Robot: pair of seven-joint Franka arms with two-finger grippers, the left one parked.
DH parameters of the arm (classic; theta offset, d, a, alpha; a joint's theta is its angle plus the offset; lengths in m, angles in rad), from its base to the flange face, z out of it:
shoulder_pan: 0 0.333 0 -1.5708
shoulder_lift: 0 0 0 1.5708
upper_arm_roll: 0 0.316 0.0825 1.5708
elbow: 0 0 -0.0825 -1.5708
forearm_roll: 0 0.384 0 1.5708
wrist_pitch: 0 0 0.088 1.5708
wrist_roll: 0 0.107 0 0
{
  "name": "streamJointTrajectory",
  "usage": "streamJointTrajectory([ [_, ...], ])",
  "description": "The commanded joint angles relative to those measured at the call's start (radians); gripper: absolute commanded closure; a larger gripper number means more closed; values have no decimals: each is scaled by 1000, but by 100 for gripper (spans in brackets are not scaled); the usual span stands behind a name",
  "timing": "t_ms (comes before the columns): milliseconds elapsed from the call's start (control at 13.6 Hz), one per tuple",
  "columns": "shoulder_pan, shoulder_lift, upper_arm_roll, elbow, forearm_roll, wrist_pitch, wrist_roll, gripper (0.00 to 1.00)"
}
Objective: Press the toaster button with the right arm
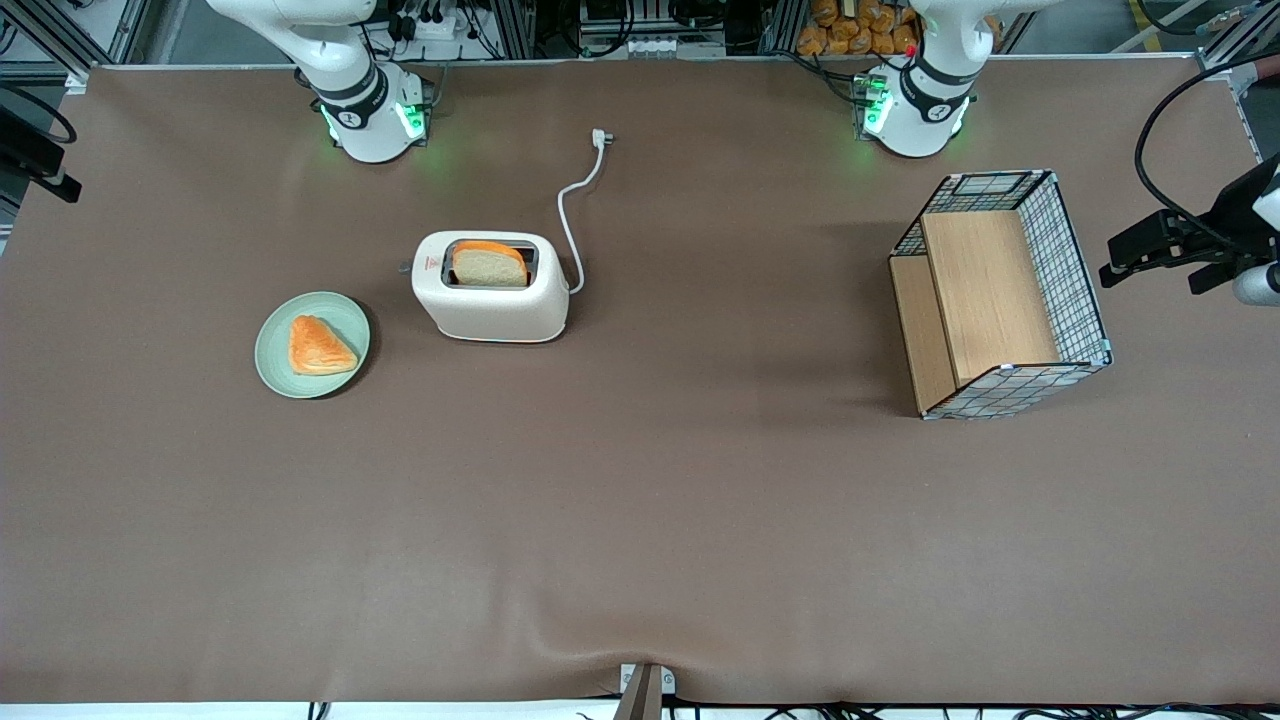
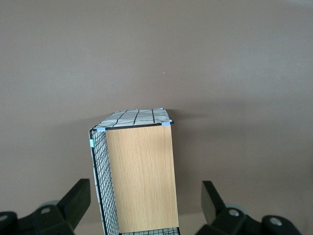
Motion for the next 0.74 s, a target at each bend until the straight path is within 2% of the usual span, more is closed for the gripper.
streamJointTrajectory([
  [0,0,1,7,2,-25,-11,5,0],
  [663,-2,11,7,0,-25,-28,14,0],
])
